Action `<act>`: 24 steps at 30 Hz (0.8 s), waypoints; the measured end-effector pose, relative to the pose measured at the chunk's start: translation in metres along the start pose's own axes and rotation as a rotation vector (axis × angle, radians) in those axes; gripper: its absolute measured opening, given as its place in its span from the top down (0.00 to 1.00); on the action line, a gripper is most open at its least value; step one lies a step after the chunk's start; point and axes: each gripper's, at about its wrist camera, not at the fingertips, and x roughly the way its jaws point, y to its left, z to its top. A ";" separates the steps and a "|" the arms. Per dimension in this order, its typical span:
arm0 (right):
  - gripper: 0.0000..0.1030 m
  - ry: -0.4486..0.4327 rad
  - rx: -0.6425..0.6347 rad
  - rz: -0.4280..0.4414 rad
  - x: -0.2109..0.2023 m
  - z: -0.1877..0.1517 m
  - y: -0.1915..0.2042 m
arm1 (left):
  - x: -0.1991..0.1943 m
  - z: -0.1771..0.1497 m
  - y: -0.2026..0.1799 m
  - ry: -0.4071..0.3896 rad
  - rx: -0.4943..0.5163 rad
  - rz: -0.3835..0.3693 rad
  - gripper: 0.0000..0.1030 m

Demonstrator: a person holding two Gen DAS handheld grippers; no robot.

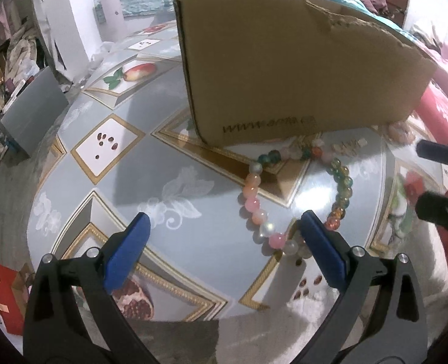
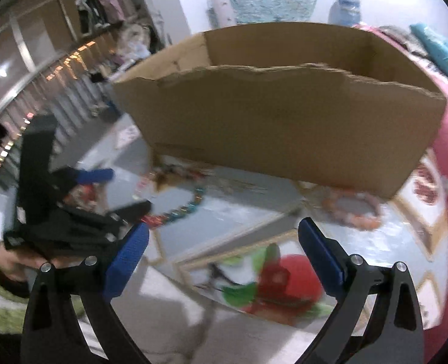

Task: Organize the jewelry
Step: 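Grasp the multicolour beaded bracelet with the left gripper, then grasp the bracelet beads with the right gripper while the left gripper holds it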

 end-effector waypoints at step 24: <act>0.73 0.110 0.012 0.064 0.065 0.026 0.023 | -0.004 0.006 -0.018 -0.080 0.032 -0.061 0.70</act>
